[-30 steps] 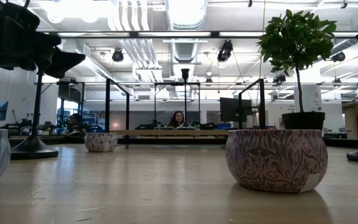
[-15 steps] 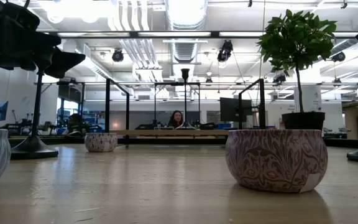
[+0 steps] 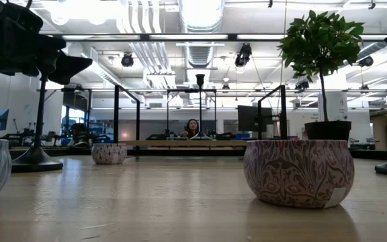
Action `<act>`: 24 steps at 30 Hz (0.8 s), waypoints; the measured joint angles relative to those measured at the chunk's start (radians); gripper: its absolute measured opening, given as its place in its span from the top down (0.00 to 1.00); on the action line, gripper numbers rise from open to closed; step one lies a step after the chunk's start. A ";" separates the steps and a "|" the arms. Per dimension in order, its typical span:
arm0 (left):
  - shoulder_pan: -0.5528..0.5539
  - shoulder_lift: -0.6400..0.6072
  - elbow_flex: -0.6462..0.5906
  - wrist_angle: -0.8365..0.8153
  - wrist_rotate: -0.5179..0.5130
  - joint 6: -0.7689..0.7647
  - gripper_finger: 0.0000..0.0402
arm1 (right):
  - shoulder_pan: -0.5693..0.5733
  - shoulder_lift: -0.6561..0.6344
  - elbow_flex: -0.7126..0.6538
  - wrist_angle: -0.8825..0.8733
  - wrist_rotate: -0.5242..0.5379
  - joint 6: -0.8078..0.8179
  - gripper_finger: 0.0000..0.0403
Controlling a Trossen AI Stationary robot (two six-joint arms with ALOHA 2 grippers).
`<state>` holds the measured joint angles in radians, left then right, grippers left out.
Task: Pick & Place candle stick holders
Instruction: Put the right black candle holder on the shelf
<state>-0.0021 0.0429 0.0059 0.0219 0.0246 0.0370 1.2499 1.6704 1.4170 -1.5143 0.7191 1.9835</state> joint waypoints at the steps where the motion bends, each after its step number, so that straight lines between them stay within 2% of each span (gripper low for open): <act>1: 0.000 0.000 0.000 0.000 0.000 0.000 0.01 | -0.004 0.012 -0.001 0.000 -0.008 0.001 0.98; 8: 0.000 0.000 0.000 0.000 0.000 0.000 0.01 | -0.058 0.068 -0.042 0.002 -0.108 0.073 0.98; 14: -0.001 0.000 0.000 0.000 0.000 0.000 0.01 | -0.105 0.066 -0.128 0.042 -0.138 0.086 0.98; 19: -0.001 0.000 0.000 0.000 0.000 0.000 0.01 | -0.081 0.088 -0.204 0.211 -0.163 0.112 0.98; 24: -0.001 0.000 0.000 0.000 0.000 0.000 0.01 | -0.050 0.169 -0.260 0.385 -0.153 0.101 0.98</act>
<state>-0.0032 0.0429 0.0059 0.0219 0.0248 0.0368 1.2002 1.8391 1.1566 -1.1293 0.5662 2.0846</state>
